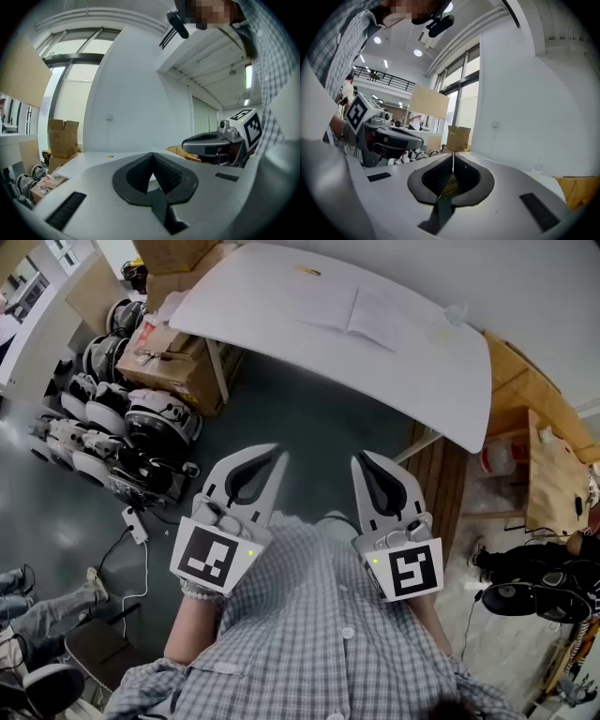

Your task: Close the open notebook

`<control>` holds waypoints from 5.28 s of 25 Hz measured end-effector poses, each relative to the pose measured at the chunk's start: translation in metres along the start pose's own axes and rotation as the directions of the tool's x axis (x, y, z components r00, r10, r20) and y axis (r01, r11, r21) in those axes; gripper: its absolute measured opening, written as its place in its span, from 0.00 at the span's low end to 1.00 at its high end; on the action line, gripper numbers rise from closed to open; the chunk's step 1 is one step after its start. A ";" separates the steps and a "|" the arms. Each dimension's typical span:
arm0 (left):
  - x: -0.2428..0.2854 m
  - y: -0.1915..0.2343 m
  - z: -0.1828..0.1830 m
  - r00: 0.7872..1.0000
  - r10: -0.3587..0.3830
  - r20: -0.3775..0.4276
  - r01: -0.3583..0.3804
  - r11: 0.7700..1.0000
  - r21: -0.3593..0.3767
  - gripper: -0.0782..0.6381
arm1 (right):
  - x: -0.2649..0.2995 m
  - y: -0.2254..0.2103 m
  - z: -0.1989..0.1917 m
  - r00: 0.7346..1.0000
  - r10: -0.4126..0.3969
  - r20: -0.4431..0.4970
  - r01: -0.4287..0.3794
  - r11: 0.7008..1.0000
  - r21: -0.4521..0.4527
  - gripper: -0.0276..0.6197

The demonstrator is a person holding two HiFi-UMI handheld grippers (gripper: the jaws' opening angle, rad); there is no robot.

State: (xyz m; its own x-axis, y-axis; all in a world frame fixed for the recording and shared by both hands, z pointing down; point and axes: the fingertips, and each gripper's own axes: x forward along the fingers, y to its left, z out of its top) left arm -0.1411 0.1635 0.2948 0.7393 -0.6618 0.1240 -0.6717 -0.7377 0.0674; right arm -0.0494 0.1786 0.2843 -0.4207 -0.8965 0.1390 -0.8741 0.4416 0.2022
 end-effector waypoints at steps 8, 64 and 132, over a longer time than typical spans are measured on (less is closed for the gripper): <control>0.009 0.013 -0.012 1.000 0.011 -0.027 -0.012 0.999 -0.040 0.11 | 0.010 -0.011 -0.012 0.999 -0.010 -0.052 0.010 1.000 0.001 0.08; 0.267 0.036 0.054 0.984 0.170 0.057 -0.170 0.985 -0.007 0.11 | 0.118 -0.258 -0.071 0.989 0.145 -0.025 -0.144 0.988 0.049 0.08; 0.379 0.249 0.046 0.994 -0.097 -0.048 0.093 0.993 -0.073 0.11 | 0.312 -0.279 -0.323 0.912 0.025 -0.409 0.406 0.072 0.911 0.23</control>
State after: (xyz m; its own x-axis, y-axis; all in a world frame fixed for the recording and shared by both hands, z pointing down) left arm -0.0255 -0.2773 0.3133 0.7977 -0.5801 0.1645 -0.6016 -0.7845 0.1505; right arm 0.1421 -0.2125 0.5847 -0.3066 -0.7918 0.5282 -0.4551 -0.3654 -0.8120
